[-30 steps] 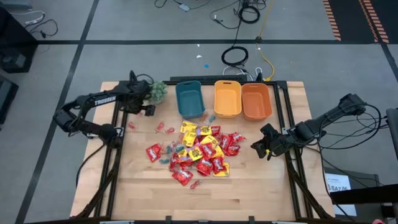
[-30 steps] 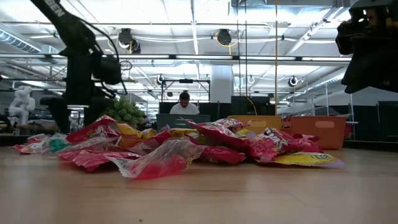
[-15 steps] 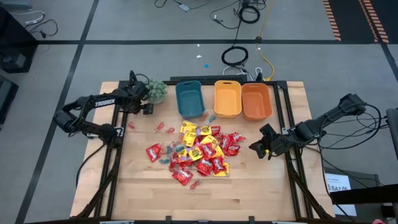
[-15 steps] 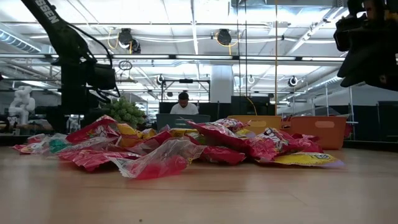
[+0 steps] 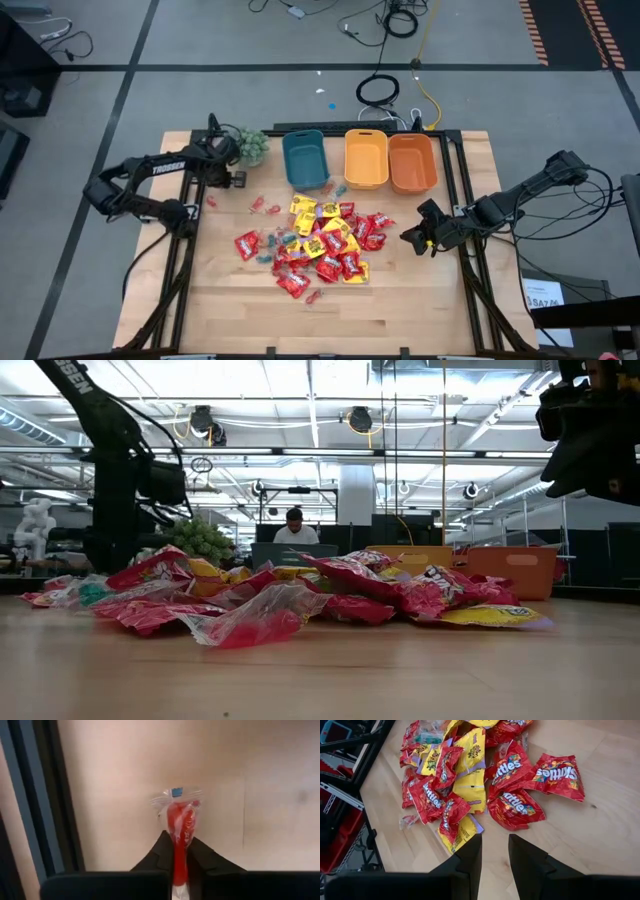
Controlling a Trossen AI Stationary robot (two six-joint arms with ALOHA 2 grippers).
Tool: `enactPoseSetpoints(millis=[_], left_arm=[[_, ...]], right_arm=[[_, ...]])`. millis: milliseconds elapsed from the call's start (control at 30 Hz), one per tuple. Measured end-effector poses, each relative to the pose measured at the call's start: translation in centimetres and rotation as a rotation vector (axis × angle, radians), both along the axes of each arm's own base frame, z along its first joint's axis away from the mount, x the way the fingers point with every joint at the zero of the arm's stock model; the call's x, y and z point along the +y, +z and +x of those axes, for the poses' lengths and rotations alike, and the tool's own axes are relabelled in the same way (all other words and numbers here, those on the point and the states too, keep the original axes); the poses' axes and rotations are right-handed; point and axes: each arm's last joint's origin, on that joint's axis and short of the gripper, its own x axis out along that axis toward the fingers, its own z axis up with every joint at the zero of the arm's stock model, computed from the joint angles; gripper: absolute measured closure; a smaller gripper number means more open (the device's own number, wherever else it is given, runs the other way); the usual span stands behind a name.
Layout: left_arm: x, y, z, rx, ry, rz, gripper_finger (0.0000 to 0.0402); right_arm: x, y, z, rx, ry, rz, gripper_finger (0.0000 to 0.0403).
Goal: Sort candy
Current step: Put the orange gummy into the blue bin
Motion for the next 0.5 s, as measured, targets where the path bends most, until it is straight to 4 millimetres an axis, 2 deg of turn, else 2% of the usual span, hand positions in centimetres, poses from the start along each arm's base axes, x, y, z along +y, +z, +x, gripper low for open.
enactPoseSetpoints(millis=[133, 300, 500], left_arm=[[-1.9, 1.0, 0.3, 0.004, -0.001, -0.037, 0.0384], [-3.1, 3.9, 0.8, -0.051, -0.001, 0.027, 0.0385], [-3.0, 8.3, 2.2, -0.231, -0.033, 0.181, 0.0386]], right_arm=[[0.0, 0.0, 0.0, 0.000, 0.000, 0.000, 0.0316], [0.0, 0.0, 0.0, 0.001, 0.018, -0.020, 0.0316], [0.0, 0.0, 0.0, 0.002, 0.031, -0.034, 0.0316]])
